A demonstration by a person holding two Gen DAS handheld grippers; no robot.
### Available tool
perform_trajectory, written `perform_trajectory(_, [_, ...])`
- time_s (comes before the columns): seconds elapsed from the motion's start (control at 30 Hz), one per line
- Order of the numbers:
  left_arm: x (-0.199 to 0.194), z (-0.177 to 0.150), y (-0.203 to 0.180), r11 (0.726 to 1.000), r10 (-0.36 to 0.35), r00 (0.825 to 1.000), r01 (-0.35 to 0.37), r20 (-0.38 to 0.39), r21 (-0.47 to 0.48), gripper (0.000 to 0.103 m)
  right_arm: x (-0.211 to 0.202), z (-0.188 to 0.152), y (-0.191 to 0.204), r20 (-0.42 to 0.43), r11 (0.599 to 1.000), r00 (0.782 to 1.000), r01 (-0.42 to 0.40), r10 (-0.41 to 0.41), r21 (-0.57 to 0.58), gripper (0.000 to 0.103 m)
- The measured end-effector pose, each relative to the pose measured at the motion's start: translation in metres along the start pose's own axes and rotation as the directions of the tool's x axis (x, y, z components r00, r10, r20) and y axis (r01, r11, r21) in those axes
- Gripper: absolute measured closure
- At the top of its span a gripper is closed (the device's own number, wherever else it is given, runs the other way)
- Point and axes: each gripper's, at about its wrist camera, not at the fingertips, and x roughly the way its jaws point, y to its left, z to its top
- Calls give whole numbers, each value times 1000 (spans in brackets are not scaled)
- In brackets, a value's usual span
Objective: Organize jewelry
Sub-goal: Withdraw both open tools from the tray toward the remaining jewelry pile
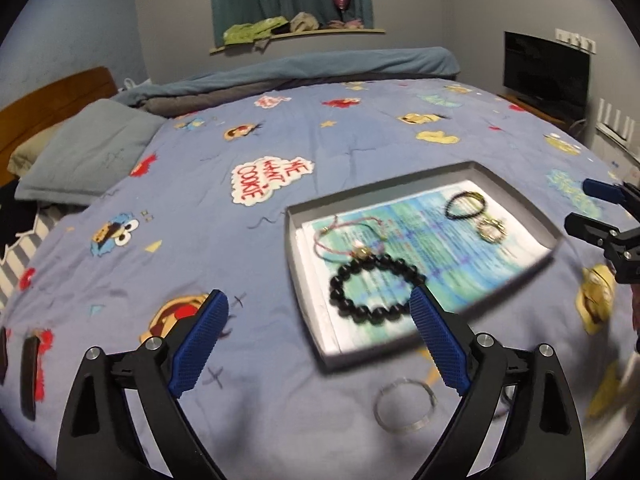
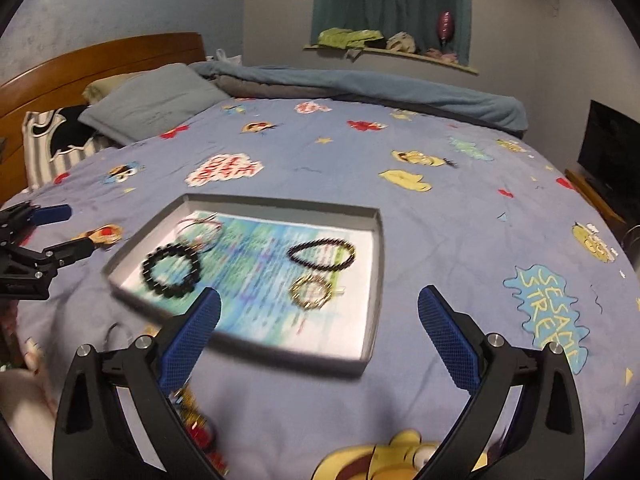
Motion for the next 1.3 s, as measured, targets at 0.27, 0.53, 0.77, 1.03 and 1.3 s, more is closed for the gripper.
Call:
perform_trajectory(0.27, [-16,-35,-16,998,-57,997,58,-44,4,11,-27,-33,16,-49,998,999,-23,20,-51,5])
perform_trajectory(0.53, [-2,-68,-21,996,-84,993,81,-81,-42,11,-29,-71,30,-99,997,993,-70,67,-34,6])
perform_trajectory(0.77, [6,-85,-29,995,-95,990,92,-107,-36,11,-22,-103,49,-159,991,981,-125,115,-54,6])
perform_trajectory(1.03, [14,-91,-41,995,-102,986,102,-134,-5,11,-6,-122,60,-200,985,968,-165,151,-55,41])
perform_trajectory(1.3, [23,-93,-41,995,-97,983,98,-155,-4,11,-2,-127,68,-212,983,965,-172,154,-70,66])
